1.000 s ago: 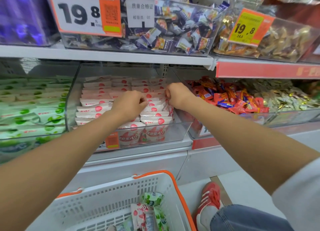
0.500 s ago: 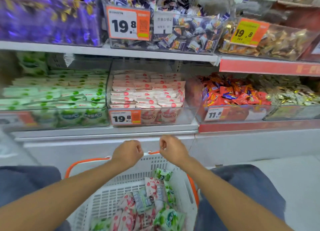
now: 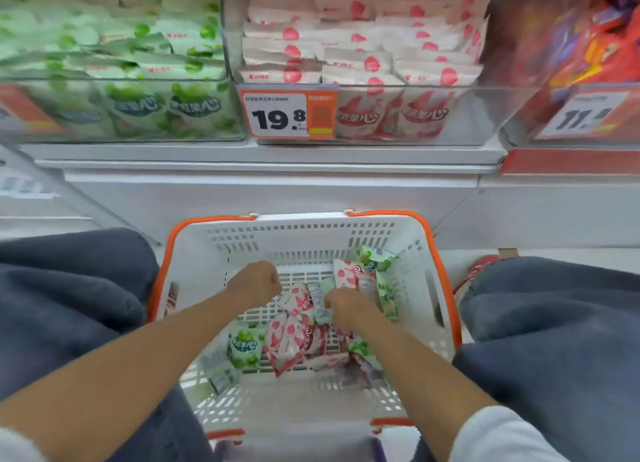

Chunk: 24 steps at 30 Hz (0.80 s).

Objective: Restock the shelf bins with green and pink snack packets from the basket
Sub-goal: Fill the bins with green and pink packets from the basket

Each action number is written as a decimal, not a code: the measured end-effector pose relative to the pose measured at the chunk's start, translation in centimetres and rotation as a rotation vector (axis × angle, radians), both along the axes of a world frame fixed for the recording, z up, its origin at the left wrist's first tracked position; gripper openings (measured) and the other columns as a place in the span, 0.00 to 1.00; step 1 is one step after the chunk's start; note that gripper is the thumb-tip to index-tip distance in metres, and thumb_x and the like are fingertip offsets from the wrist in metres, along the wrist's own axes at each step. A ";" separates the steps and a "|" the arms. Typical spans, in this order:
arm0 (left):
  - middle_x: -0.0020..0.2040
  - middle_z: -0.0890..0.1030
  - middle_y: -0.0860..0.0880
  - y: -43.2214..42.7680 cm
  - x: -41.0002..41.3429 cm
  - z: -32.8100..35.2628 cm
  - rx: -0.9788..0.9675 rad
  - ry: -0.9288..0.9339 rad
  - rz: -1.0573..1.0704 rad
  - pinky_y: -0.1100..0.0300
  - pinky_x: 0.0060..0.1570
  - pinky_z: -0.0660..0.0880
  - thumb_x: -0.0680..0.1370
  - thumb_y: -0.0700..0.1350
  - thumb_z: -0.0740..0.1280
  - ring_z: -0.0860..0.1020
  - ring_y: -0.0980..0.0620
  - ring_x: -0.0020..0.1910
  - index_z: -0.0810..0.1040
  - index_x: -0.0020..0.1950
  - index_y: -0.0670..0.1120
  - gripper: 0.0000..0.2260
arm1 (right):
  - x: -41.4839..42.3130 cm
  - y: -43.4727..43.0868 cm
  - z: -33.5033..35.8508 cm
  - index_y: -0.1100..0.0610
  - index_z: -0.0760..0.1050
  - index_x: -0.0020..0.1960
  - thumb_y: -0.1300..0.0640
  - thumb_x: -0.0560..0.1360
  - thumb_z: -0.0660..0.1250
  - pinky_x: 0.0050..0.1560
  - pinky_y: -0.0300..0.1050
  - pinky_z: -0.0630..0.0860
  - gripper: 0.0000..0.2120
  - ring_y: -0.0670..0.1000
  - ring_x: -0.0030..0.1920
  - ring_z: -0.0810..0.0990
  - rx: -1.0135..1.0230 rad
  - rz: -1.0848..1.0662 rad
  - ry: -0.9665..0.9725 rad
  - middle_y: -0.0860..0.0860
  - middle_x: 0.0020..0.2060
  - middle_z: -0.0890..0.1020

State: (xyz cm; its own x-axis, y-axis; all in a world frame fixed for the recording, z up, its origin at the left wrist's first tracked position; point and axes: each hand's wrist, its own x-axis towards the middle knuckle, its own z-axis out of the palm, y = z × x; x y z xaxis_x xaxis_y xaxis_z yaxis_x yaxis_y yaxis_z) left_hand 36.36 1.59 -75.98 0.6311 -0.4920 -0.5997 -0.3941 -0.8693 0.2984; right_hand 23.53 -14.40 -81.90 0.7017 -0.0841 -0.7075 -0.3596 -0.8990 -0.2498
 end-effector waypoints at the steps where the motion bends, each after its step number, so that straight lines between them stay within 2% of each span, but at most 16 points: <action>1: 0.49 0.81 0.49 0.2 -0.1 -0.6 0.006 0.012 0.003 0.57 0.51 0.77 0.79 0.44 0.66 0.78 0.53 0.46 0.81 0.45 0.44 0.07 | 0.1 0.8 -0.5 0.61 0.78 0.58 0.64 0.73 0.66 0.53 0.52 0.80 0.14 0.57 0.51 0.81 0.022 0.029 0.028 0.57 0.52 0.81; 3: 0.49 0.82 0.48 0.6 -0.3 -1.2 0.017 0.029 -0.001 0.57 0.49 0.77 0.79 0.44 0.66 0.79 0.52 0.45 0.82 0.45 0.42 0.08 | 0.2 2.8 -1.4 0.61 0.78 0.44 0.57 0.73 0.68 0.48 0.48 0.80 0.06 0.56 0.43 0.80 0.096 0.071 0.096 0.55 0.40 0.79; 4: 0.49 0.82 0.48 0.8 -0.3 -1.5 0.025 0.037 0.000 0.56 0.48 0.78 0.78 0.44 0.65 0.80 0.51 0.45 0.82 0.46 0.41 0.09 | 0.2 3.8 -1.9 0.59 0.74 0.38 0.53 0.72 0.69 0.44 0.47 0.78 0.11 0.55 0.39 0.77 0.145 0.074 0.152 0.52 0.35 0.76; 5: 0.49 0.82 0.48 1.1 -0.3 -1.7 0.033 0.046 0.004 0.56 0.47 0.78 0.78 0.43 0.65 0.80 0.51 0.44 0.83 0.45 0.41 0.09 | 0.1 4.7 -2.1 0.57 0.71 0.36 0.48 0.72 0.70 0.42 0.46 0.76 0.15 0.54 0.36 0.74 0.203 0.091 0.204 0.50 0.32 0.73; 7: 0.43 0.79 0.47 1.6 -0.3 -2.1 0.048 0.062 -0.010 0.59 0.43 0.75 0.77 0.41 0.64 0.77 0.51 0.39 0.81 0.41 0.43 0.08 | -0.4 6.0 -2.3 0.58 0.74 0.43 0.46 0.70 0.73 0.39 0.46 0.74 0.16 0.53 0.38 0.75 0.188 0.218 0.284 0.50 0.36 0.75; 9: 0.40 0.74 0.48 1.9 -0.2 -2.6 0.070 0.076 -0.046 0.61 0.44 0.74 0.75 0.40 0.63 0.72 0.51 0.39 0.76 0.36 0.46 0.08 | -1.3 6.3 -2.4 0.60 0.74 0.56 0.56 0.73 0.71 0.44 0.49 0.77 0.14 0.55 0.48 0.79 0.025 0.402 0.222 0.53 0.47 0.79; 10: 0.42 0.74 0.50 2.0 -0.3 -2.7 0.075 0.091 -0.048 0.59 0.47 0.76 0.75 0.40 0.63 0.73 0.51 0.41 0.76 0.36 0.47 0.08 | -1.7 6.2 -2.3 0.61 0.74 0.60 0.61 0.75 0.68 0.47 0.50 0.78 0.13 0.56 0.52 0.80 -0.018 0.416 0.170 0.54 0.51 0.80; 11: 0.44 0.76 0.50 2.0 -0.3 -2.6 0.076 0.114 -0.039 0.56 0.51 0.77 0.75 0.40 0.64 0.75 0.50 0.43 0.78 0.38 0.47 0.07 | -1.8 5.8 -2.1 0.61 0.73 0.61 0.64 0.76 0.65 0.50 0.50 0.78 0.14 0.57 0.55 0.79 -0.019 0.379 0.130 0.55 0.54 0.80; 13: 0.57 0.78 0.48 1.6 -0.5 -2.2 0.080 0.160 -0.039 0.53 0.60 0.75 0.77 0.40 0.67 0.78 0.49 0.56 0.81 0.51 0.44 0.06 | -0.9 4.3 -0.7 0.60 0.75 0.59 0.65 0.76 0.64 0.51 0.49 0.76 0.11 0.56 0.55 0.78 0.103 0.175 0.073 0.55 0.52 0.79; 15: 0.67 0.73 0.45 0.9 -0.8 -1.4 0.059 0.257 0.023 0.54 0.62 0.72 0.76 0.40 0.71 0.74 0.45 0.65 0.74 0.66 0.42 0.20 | 0.7 2.1 2.5 0.57 0.77 0.46 0.63 0.75 0.68 0.44 0.45 0.73 0.02 0.52 0.44 0.78 0.296 -0.080 0.017 0.53 0.40 0.77; 17: 0.68 0.73 0.45 0.0 -1.2 0.3 -0.060 0.434 0.124 0.56 0.58 0.74 0.72 0.38 0.75 0.74 0.44 0.63 0.68 0.71 0.41 0.29 | 2.4 -0.2 6.1 0.56 0.73 0.36 0.61 0.74 0.72 0.36 0.42 0.67 0.11 0.48 0.32 0.70 0.438 -0.252 -0.069 0.51 0.32 0.71; 19: 0.58 0.81 0.48 -0.8 -1.3 2.2 -0.191 0.492 0.101 0.61 0.52 0.77 0.69 0.37 0.78 0.80 0.48 0.56 0.76 0.63 0.43 0.24 | 3.0 -2.2 10.1 0.56 0.74 0.36 0.61 0.73 0.73 0.35 0.41 0.67 0.11 0.48 0.31 0.71 0.513 -0.335 -0.154 0.52 0.31 0.74; 21: 0.42 0.83 0.53 -1.9 -1.6 4.4 -0.294 0.378 0.030 0.69 0.39 0.74 0.68 0.40 0.79 0.81 0.57 0.42 0.82 0.47 0.47 0.11 | 3.1 -4.1 13.5 0.58 0.77 0.39 0.62 0.73 0.74 0.38 0.44 0.70 0.07 0.50 0.35 0.75 0.514 -0.338 -0.236 0.53 0.34 0.77; 22: 0.36 0.82 0.53 -2.5 -1.6 5.6 -0.332 0.299 0.009 0.69 0.35 0.72 0.69 0.41 0.79 0.79 0.58 0.36 0.81 0.40 0.46 0.08 | 3.0 -5.1 15.0 0.60 0.77 0.40 0.62 0.73 0.74 0.39 0.45 0.71 0.06 0.51 0.36 0.76 0.475 -0.320 -0.258 0.55 0.35 0.78; 24: 0.37 0.82 0.46 -4.1 -1.7 8.0 -0.413 0.184 -0.015 0.60 0.39 0.74 0.69 0.43 0.79 0.79 0.51 0.37 0.81 0.40 0.42 0.09 | 2.8 -6.8 18.7 0.66 0.77 0.41 0.62 0.72 0.74 0.39 0.47 0.71 0.09 0.53 0.37 0.76 0.357 -0.230 -0.310 0.60 0.36 0.79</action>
State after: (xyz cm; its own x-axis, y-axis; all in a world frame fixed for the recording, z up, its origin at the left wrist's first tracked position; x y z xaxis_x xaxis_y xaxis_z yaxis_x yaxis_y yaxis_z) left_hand 34.69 -2.49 -67.94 0.5237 -0.7216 -0.4529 -0.3136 -0.6576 0.6850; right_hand 26.38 -21.18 -63.18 0.8745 -0.0524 -0.4821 -0.3981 -0.6454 -0.6519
